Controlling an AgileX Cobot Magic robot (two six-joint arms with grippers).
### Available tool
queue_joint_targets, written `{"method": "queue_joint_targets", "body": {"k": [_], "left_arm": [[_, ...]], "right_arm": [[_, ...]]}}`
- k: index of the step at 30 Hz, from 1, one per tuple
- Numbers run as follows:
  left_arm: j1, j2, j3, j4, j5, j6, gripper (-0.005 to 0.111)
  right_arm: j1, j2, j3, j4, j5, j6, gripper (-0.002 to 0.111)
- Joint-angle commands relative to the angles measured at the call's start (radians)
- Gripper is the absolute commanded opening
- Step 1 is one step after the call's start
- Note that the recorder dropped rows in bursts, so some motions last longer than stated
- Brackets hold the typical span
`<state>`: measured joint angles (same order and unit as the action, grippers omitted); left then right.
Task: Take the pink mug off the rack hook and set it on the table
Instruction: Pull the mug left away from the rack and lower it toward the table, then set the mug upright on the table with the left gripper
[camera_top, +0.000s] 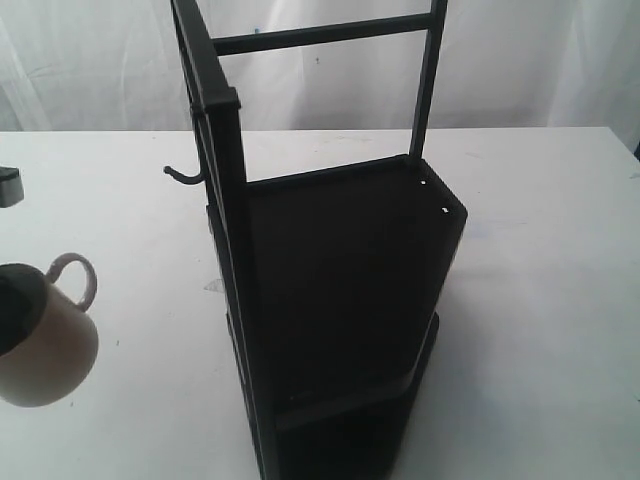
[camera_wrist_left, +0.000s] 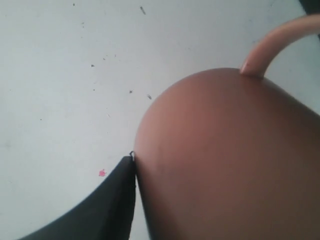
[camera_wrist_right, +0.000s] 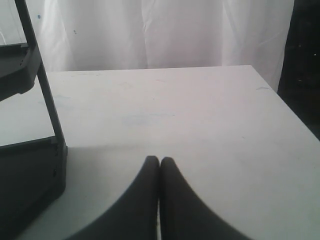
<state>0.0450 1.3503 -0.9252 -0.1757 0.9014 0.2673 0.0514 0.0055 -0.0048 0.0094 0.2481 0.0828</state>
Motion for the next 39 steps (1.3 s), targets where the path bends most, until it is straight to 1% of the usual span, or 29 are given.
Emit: {"method": "queue_joint_targets", "body": {"k": [1,9,27,39], "left_arm": [[0.0,0.073,0.007,0.007,-0.01,-0.008,0.0],[0.0,0.149,0.007,0.007,-0.119,-0.047,0.0],[0.0,0.262,0.007,0.002,-0.181,-0.073,0.0],[0.0,0.322,0.007,0.002,-0.197,-0.088,0.0]], "right_arm": [[-0.003,-0.005,0.005,0.0,-0.01,0.001,0.0],[-0.003,-0.005,0.005,0.0,-0.01,0.001,0.0],[-0.003,-0.005,0.005,-0.002,-0.01,0.001,0.0],[-0.003,-0.005,0.005,-0.002,-0.01,0.001,0.0]]}}
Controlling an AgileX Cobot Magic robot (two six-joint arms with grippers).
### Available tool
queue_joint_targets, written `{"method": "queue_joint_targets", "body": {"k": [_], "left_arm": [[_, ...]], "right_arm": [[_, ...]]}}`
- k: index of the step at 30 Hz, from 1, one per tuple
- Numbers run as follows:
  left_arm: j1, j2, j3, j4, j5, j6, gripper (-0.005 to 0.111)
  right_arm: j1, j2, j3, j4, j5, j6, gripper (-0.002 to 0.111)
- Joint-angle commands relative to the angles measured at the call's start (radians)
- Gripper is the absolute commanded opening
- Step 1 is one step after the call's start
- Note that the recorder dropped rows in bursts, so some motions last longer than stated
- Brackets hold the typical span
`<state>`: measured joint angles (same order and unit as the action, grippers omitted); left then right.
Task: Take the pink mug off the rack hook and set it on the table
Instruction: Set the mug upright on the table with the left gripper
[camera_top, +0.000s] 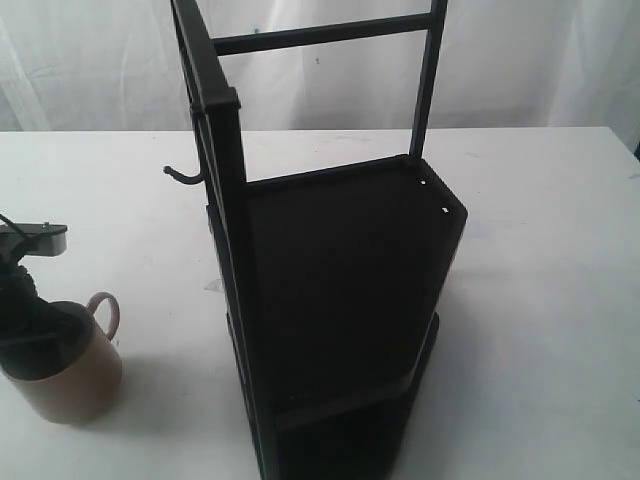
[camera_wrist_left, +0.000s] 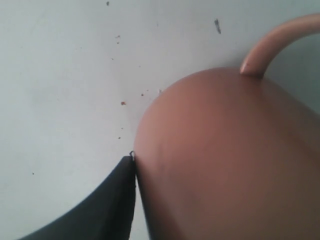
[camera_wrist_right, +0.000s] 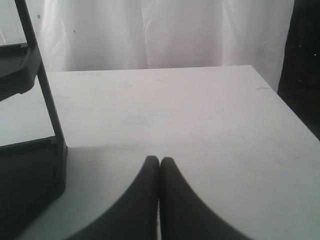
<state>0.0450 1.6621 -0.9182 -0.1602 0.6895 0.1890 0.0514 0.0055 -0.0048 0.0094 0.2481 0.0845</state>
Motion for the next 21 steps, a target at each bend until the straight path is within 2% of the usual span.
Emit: {"method": "queue_joint_targets", "body": {"k": [1,11,14,21], "left_arm": [[0.0,0.013,0.0,-0.013,0.014,-0.01,0.0],[0.0,0.023,0.0,-0.013,0.01,-0.01,0.001],[0.0,0.023,0.0,-0.009,0.01,-0.01,0.012],[0.0,0.023,0.0,-0.009,0.037,-0.01,0.057]], "right_arm": [[-0.003,-0.005,0.005,-0.002,-0.01,-0.001,0.0],[-0.003,-0.005,0.005,-0.002,-0.01,-0.001,0.0],[-0.003,-0.005,0.005,-0.002,-0.01,-0.001,0.0],[-0.003,-0.005,0.005,0.0,-0.01,-0.001,0.0]]}}
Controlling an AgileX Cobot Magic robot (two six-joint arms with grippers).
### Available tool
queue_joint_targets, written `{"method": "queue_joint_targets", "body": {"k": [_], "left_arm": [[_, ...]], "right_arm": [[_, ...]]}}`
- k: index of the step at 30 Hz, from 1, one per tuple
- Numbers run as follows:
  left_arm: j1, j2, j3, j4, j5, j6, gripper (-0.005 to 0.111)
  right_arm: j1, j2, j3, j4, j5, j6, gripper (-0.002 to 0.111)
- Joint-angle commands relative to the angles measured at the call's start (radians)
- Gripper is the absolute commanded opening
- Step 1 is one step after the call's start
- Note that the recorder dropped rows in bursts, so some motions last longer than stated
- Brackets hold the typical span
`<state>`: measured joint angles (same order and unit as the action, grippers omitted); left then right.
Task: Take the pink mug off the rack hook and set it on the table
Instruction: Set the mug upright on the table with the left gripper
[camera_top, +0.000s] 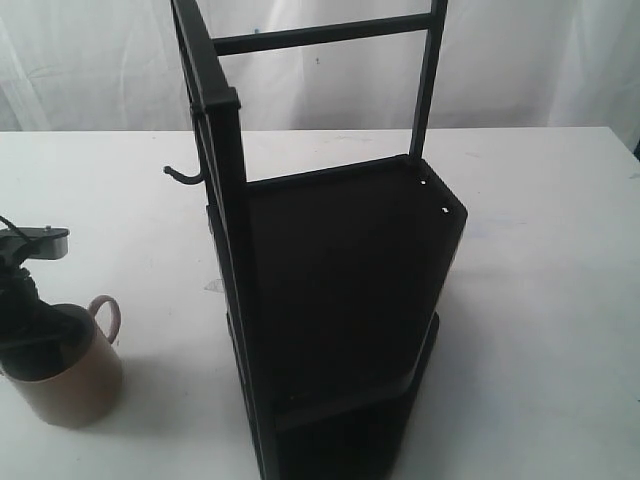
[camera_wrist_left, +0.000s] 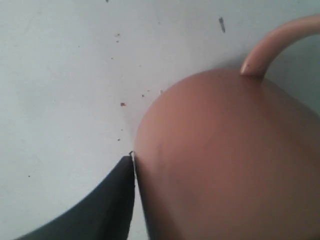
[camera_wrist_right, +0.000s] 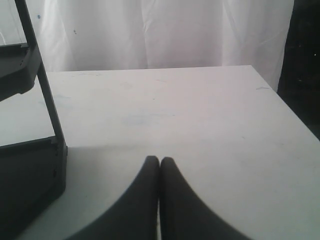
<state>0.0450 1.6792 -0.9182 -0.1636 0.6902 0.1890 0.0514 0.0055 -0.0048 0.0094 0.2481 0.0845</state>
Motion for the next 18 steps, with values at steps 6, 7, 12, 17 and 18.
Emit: {"method": "queue_joint_targets", "body": {"k": [6,7,12,17,18], "left_arm": [[0.0,-0.014,0.0,-0.008,0.034,-0.01,0.066],[0.0,-0.022,0.0,-0.008,0.03,-0.01,0.066],[0.0,-0.077,-0.002,-0.008,0.026,-0.01,0.066],[0.0,-0.141,-0.002,-0.009,0.035,-0.01,0.066],[0.0,-0.155,-0.002,-0.009,0.039,-0.01,0.066]], "right_arm": [[-0.003,-0.005,0.005,-0.002,-0.01,-0.001,0.0],[-0.003,-0.005,0.005,-0.002,-0.01,-0.001,0.0],[-0.003,-0.005,0.005,-0.002,-0.01,-0.001,0.0],[-0.003,-0.005,0.005,-0.002,-0.01,-0.001,0.0],[-0.003,-0.005,0.005,-0.002,-0.01,-0.001,0.0]]}}
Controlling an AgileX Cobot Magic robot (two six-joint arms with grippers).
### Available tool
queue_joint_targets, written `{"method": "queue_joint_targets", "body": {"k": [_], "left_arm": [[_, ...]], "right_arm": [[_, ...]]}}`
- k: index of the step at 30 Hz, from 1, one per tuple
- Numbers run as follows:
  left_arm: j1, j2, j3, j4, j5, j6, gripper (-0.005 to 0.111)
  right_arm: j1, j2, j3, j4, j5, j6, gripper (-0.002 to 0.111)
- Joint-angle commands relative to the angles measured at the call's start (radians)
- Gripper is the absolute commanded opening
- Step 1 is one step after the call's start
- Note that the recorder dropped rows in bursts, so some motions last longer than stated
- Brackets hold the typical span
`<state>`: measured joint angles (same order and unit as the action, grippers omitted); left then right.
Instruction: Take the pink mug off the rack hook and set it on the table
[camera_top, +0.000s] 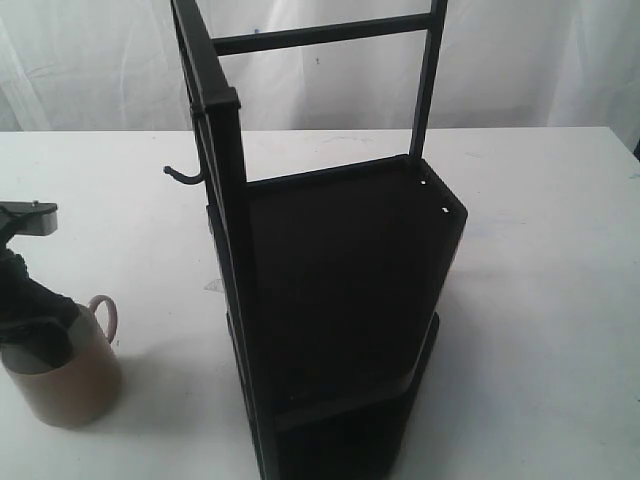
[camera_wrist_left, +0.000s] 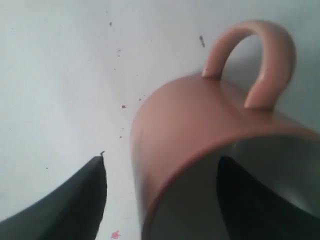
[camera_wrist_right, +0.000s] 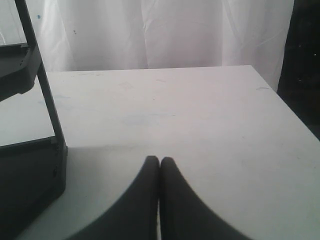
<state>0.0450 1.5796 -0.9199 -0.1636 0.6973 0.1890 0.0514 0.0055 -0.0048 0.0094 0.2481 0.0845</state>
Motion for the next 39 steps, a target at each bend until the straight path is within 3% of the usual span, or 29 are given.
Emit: {"method": "queue_joint_targets", "body": {"k": [1,6,14,18,26,29,30,32,39], "left_arm": [[0.0,-0.069,0.0,-0.009,0.033,-0.01,0.066],[0.0,-0.139,0.0,-0.053,0.058,-0.011,0.063],[0.0,-0.29,0.0,-0.064,0.079,-0.032,0.03],[0.0,-0.377,0.0,-0.091,0.081,-0.036,0.023],[0.0,-0.739,0.008,-0.124,0.092,-0.034,0.023],[0.0,-0.895,0.089,-0.189,0.001,-0.068,0.023],[0.0,-0.945,0.126,-0.22,-0.039,-0.094,0.019],[0.0,-1.043,0.193,-0.27,-0.076,-0.096,0.0],[0.0,-1.296,0.26,-0.377,-0.022,-0.08,0.0]], "right_arm": [[-0.003,-0.005,0.005,-0.002,-0.01,-0.001,0.0],[-0.003,-0.005,0.005,-0.002,-0.01,-0.001,0.0],[-0.003,-0.005,0.005,-0.002,-0.01,-0.001,0.0],[-0.003,-0.005,0.005,-0.002,-0.01,-0.001,0.0],[-0.003,-0.005,0.005,-0.002,-0.01,-0.001,0.0],[-0.003,-0.005,0.005,-0.002,-0.01,-0.001,0.0],[-0.003,-0.005,0.005,-0.002,-0.01,-0.001,0.0],[-0.003,-0.005,0.005,-0.002,-0.01,-0.001,0.0],[-0.003,-0.005,0.005,-0.002,-0.01,-0.001,0.0]]}}
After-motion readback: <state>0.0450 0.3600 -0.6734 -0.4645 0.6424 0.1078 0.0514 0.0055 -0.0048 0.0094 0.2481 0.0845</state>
